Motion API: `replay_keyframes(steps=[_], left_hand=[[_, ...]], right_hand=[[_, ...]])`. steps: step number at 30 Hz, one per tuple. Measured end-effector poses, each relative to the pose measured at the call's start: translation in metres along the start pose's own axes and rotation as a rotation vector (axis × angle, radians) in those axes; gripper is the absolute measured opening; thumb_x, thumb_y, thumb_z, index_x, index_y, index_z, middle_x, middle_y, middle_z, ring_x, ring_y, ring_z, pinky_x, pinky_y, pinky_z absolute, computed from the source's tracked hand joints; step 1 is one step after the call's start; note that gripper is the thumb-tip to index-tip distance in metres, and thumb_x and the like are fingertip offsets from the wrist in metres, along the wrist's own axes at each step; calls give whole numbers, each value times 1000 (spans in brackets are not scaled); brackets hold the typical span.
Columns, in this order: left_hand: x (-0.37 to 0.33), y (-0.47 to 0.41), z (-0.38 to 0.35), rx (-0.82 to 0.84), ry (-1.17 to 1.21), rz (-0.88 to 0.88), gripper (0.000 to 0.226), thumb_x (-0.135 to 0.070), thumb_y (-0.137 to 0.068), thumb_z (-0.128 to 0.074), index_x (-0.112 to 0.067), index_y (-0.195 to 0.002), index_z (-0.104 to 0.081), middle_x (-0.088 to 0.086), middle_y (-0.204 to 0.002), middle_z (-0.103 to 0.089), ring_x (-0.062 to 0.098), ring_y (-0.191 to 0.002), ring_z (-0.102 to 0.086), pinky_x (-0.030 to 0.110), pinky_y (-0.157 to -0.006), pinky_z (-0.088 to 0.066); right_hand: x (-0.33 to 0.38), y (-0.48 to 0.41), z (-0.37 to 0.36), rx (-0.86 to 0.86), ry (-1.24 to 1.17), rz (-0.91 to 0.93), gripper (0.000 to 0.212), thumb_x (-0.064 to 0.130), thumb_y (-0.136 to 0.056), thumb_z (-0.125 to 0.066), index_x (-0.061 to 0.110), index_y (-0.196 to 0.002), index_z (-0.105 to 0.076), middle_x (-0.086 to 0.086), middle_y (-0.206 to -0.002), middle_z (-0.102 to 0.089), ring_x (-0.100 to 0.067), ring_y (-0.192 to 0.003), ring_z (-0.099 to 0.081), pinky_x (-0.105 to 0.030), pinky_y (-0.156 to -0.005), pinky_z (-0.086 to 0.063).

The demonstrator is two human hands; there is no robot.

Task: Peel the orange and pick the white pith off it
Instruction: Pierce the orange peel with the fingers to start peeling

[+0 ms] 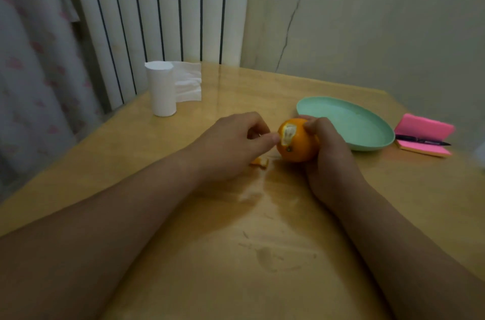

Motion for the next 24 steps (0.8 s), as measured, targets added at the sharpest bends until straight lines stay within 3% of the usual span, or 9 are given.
replay_keyframes(steps=[2,6,9,12,17,20,24], left_hand=[[-5,2,-7,22,168,38,32,-59,-101,-60,-29,-111,-67,-8,-96,-72,7,-86,-69,37,-81,-61],[-8,5,-9,39,384,71,30,-49,-106,-57,-21,-115,-58,1,-98,-76,14,-85,-75,40,-82,-65],[-9,5,-5,6,348,36,24,-46,-109,-53,-23,-115,-56,0,-103,-72,12,-90,-71,38,-81,-64],[-11,7,-2,-24,267,-33,24,-47,-109,-50,-24,-109,-54,-1,-99,-70,16,-91,-69,44,-81,-62],[-11,7,-2,68,5,-118,31,-56,-110,-40,-28,-105,-51,-6,-88,-63,10,-77,-61,31,-66,-49],[-12,8,-6,127,-49,-158,28,-50,-113,-34,-27,-107,-49,-6,-88,-60,10,-77,-59,34,-69,-50],[-15,6,-6,112,-98,-213,24,-44,-114,-35,-27,-102,-48,-5,-82,-59,12,-72,-57,35,-64,-44]], right_hand=[[0,2,0,29,42,48,33,38,-83,-59,30,-109,-77,-13,-119,-71,-33,-103,-70,-53,-83,-58],[3,5,-4,86,73,116,34,39,-91,-60,25,-119,-71,-7,-112,-70,-23,-94,-72,-49,-83,-57],[7,7,-8,99,90,132,39,53,-105,-54,22,-125,-65,-3,-107,-71,-20,-93,-74,-46,-84,-61],[8,9,-11,157,212,71,51,73,-97,-48,34,-125,-63,-7,-110,-76,-30,-95,-78,-45,-76,-62],[13,14,-9,94,269,117,30,52,-105,-52,30,-116,-69,-8,-109,-73,-30,-86,-77,-41,-70,-59],[11,14,-10,71,285,152,27,45,-105,-54,27,-114,-71,-5,-107,-70,-33,-92,-75,-36,-63,-60],[14,15,-10,53,328,197,27,40,-106,-53,22,-115,-70,8,-93,-69,-22,-82,-75,-25,-55,-54]])
Point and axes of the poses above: each hand's wrist, its own y-axis away from the middle knuckle, its own z-axis out of the back of the hand, x = y × z, the point moved 5 cm from there along -y, towards the middle knuckle
